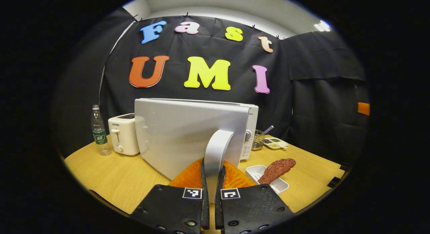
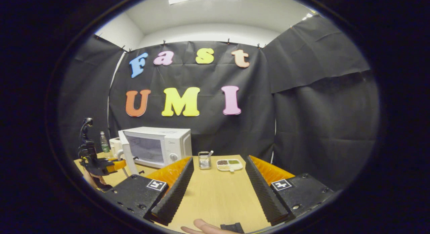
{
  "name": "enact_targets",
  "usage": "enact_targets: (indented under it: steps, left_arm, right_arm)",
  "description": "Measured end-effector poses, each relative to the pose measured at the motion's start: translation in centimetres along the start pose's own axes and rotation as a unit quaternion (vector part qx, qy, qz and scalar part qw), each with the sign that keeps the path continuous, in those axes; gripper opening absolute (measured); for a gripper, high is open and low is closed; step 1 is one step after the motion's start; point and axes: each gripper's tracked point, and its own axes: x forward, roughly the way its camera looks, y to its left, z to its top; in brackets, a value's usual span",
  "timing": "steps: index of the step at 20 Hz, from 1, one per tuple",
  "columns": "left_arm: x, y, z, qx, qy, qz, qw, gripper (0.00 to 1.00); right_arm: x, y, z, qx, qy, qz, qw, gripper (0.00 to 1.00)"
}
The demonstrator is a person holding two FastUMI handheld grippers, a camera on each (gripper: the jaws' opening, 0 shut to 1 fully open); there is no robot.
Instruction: Open the microwave oven with the left hand, put the food in, and close the microwave oven.
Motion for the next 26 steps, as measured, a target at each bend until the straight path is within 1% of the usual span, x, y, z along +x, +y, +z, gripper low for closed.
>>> enact_targets:
  steps: [1, 2, 3, 7, 8, 9, 10, 11, 12, 13, 14, 15, 16, 17, 18, 19, 20, 21, 22, 23, 24, 25, 26]
  left_arm:
    - [-1.0, 0.8, 0.0, 0.000, -0.004, 0.004, 1.000, 0.06]
    - [-2.0, 1.6, -0.2, -0.001, -0.001, 0.008, 1.000, 0.22]
    - [-2.9, 2.5, -0.1, 0.002, -0.001, 0.014, 1.000, 0.12]
    - [-5.9, 6.2, -0.4, -0.014, 0.006, 0.031, 0.999, 0.12]
    - [-6.7, 7.3, -0.5, -0.020, 0.009, 0.040, 0.999, 0.12]
    - [-7.5, 8.9, -0.8, -0.026, 0.017, 0.056, 0.998, 0.16]
    - [-8.5, 10.0, -1.0, -0.040, 0.027, 0.068, 0.997, 0.14]
    - [-9.5, 11.0, -0.9, -0.050, 0.028, 0.081, 0.995, 0.30]
    - [-10.6, 12.3, -0.8, -0.053, 0.026, 0.095, 0.994, 0.29]
    - [-11.4, 13.4, -0.8, -0.055, 0.025, 0.108, 0.992, 0.34]
    - [-12.3, 14.7, -1.1, -0.060, 0.029, 0.126, 0.990, 0.52]
    - [-13.0, 15.9, -1.6, -0.062, 0.035, 0.142, 0.987, 0.60]
    - [-13.9, 16.9, -2.1, -0.064, 0.045, 0.156, 0.985, 0.67]
    - [-14.8, 17.8, -2.5, -0.068, 0.057, 0.171, 0.981, 0.67]
    - [-15.7, 18.2, -2.4, -0.071, 0.052, 0.179, 0.980, 0.70]
    - [-16.8, 18.3, -2.0, -0.074, 0.044, 0.178, 0.980, 0.70]
    - [-17.6, 18.4, -0.8, -0.076, 0.033, 0.179, 0.980, 0.66]
    - [-18.5, 18.5, 0.3, -0.075, 0.021, 0.182, 0.980, 0.82]
    - [-19.4, 18.9, 1.2, -0.070, 0.006, 0.190, 0.979, 0.87]
    - [-20.2, 19.1, 2.2, -0.059, -0.002, 0.199, 0.978, 0.78]
    - [-21.0, 19.4, 3.1, -0.047, -0.013, 0.212, 0.976, 0.95]
    - [-21.7, 19.5, 4.1, -0.034, -0.021, 0.222, 0.974, 0.94]
    - [-22.3, 18.8, 5.3, -0.025, -0.029, 0.220, 0.975, 0.93]
  right_arm:
    - [0.1, 0.8, -0.1, -0.002, 0.001, 0.005, 1.000, 0.98]
    - [0.3, 1.7, -0.2, -0.006, 0.002, 0.011, 1.000, 0.98]
    - [0.6, 2.7, -0.4, -0.011, 0.006, 0.017, 1.000, 0.98]
    - [1.8, 6.0, -1.1, -0.029, 0.015, 0.032, 0.999, 0.98]
    - [2.1, 6.7, -1.4, -0.033, 0.020, 0.034, 0.999, 0.99]
    - [2.5, 7.3, -1.9, -0.039, 0.024, 0.034, 0.998, 0.99]
    - [2.7, 8.0, -2.2, -0.042, 0.027, 0.033, 0.998, 0.98]
    - [3.1, 8.6, -2.6, -0.045, 0.032, 0.032, 0.998, 0.98]
    - [3.4, 9.3, -3.1, -0.048, 0.040, 0.033, 0.997, 0.98]
    - [3.5, 10.2, -3.6, -0.050, 0.049, 0.036, 0.997, 0.91]
    - [3.7, 11.0, -3.9, -0.052, 0.055, 0.042, 0.996, 0.91]
    - [3.8, 11.6, -4.0, -0.054, 0.058, 0.045, 0.996, 0.98]
    - [3.9, 12.2, -4.0, -0.059, 0.061, 0.048, 0.995, 0.99]
    - [4.2, 12.9, -4.3, -0.067, 0.064, 0.054, 0.994, 0.99]
    - [4.6, 13.6, -4.5, -0.076, 0.067, 0.061, 0.993, 0.96]
    - [5.1, 14.1, -4.9, -0.086, 0.073, 0.068, 0.991, 1.00]
    - [5.8, 14.4, -5.4, -0.094, 0.083, 0.072, 0.990, 0.96]
    - [6.5, 14.5, -6.0, -0.100, 0.097, 0.075, 0.987, 0.96]
    - [7.3, 14.4, -6.5, -0.103, 0.112, 0.077, 0.985, 1.00]
    - [8.1, 14.3, -6.8, -0.103, 0.123, 0.078, 0.984, 0.96]
    - [8.9, 14.2, -7.0, -0.098, 0.135, 0.082, 0.983, 0.96]
    - [9.7, 14.3, -7.3, -0.091, 0.146, 0.087, 0.981, 1.00]
    - [10.5, 13.9, -7.5, -0.084, 0.159, 0.087, 0.980, 1.00]
